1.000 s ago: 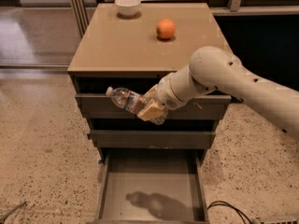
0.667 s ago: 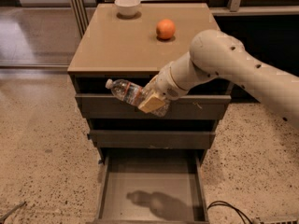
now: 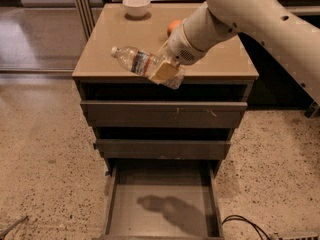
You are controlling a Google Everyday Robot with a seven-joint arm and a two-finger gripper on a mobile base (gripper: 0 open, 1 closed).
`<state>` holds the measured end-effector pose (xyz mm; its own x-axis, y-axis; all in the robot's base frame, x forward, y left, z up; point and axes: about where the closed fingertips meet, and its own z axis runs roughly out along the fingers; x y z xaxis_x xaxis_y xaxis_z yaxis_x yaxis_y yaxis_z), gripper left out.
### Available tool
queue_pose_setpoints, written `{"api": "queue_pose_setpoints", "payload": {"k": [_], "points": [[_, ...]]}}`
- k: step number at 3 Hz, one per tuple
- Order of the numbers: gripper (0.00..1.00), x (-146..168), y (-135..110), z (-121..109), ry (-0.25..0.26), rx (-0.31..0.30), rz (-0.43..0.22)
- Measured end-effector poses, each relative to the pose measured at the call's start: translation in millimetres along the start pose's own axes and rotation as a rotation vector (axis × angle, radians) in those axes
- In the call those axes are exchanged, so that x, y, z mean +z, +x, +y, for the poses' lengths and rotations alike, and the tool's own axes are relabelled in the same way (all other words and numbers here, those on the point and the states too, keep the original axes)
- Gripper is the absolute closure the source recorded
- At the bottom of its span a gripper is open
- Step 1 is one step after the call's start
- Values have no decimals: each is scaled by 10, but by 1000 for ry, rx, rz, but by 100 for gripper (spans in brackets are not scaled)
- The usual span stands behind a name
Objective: Pick water bottle from bottom drawer and place on counter
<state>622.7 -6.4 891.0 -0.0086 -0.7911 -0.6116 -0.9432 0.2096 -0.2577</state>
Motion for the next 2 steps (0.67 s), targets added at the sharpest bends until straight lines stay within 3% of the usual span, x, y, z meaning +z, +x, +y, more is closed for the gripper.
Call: {"api": "queue_pose_setpoints", "payload": {"k": [2], "points": [[100,-254,-232,-569,48,-12,-33]]}}
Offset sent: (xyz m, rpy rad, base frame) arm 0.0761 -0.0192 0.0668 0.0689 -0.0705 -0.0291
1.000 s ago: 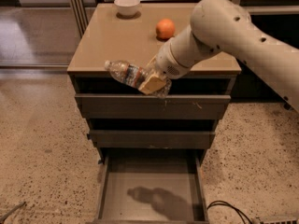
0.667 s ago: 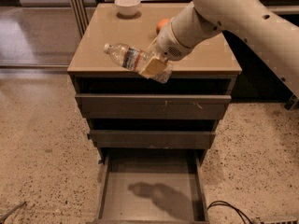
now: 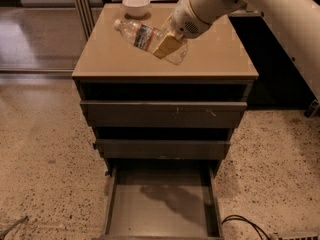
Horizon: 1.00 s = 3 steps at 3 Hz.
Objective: Pick water bottle from bottom drawer and place on counter
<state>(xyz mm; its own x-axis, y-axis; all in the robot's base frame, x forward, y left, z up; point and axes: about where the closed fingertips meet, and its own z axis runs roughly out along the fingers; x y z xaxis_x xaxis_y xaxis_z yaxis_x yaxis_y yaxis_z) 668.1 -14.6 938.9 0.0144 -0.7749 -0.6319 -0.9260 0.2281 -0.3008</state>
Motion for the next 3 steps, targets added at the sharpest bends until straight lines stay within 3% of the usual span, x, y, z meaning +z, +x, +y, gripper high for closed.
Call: {"api": "queue_pose_setpoints", "payload": {"k": [1,2,3], "points": [[100,116,71,-305,18,20,-15],[100,303,296,-530,20,65,-2],[100,460,495,-613,8,89,35]]}}
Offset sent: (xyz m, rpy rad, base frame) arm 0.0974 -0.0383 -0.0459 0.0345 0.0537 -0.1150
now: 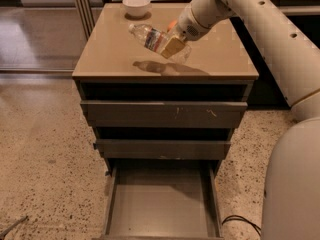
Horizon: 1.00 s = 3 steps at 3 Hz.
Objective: Pick water bottle from bottom drawer and place on counter
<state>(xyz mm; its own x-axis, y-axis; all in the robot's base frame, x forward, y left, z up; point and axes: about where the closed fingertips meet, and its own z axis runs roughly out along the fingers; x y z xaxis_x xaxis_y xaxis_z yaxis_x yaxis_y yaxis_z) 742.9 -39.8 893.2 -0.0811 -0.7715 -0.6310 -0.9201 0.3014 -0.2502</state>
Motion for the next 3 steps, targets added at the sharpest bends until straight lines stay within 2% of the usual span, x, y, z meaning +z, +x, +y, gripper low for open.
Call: {"api": "queue_pose_setpoints", "payload": {"k": [1,2,3], "points": [[100,148,135,27,-38,8,55],[100,276,305,34,-63,45,56],[100,277,305,34,-63,45,56]]}}
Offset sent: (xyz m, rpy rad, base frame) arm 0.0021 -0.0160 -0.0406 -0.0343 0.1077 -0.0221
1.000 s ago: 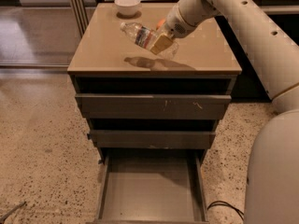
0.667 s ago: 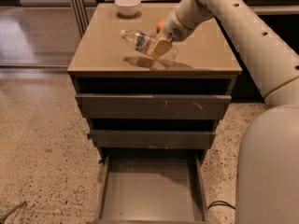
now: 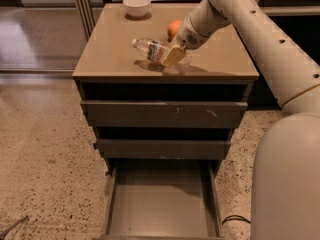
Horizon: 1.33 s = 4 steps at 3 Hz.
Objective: Pick water bottle from bottom drawer and place on counter
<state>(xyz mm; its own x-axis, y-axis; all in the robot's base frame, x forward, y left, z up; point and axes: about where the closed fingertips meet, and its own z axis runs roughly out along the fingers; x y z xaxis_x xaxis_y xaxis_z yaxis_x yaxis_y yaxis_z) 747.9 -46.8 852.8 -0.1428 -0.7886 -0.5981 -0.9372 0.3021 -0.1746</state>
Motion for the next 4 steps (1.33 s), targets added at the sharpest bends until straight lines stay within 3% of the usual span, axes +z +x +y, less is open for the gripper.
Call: {"api": "queue_pose_setpoints", "payload": {"k": [1,4], "points": [[81,0,0,0,0,0,0],[11,2,0,0,0,0,0]]}}
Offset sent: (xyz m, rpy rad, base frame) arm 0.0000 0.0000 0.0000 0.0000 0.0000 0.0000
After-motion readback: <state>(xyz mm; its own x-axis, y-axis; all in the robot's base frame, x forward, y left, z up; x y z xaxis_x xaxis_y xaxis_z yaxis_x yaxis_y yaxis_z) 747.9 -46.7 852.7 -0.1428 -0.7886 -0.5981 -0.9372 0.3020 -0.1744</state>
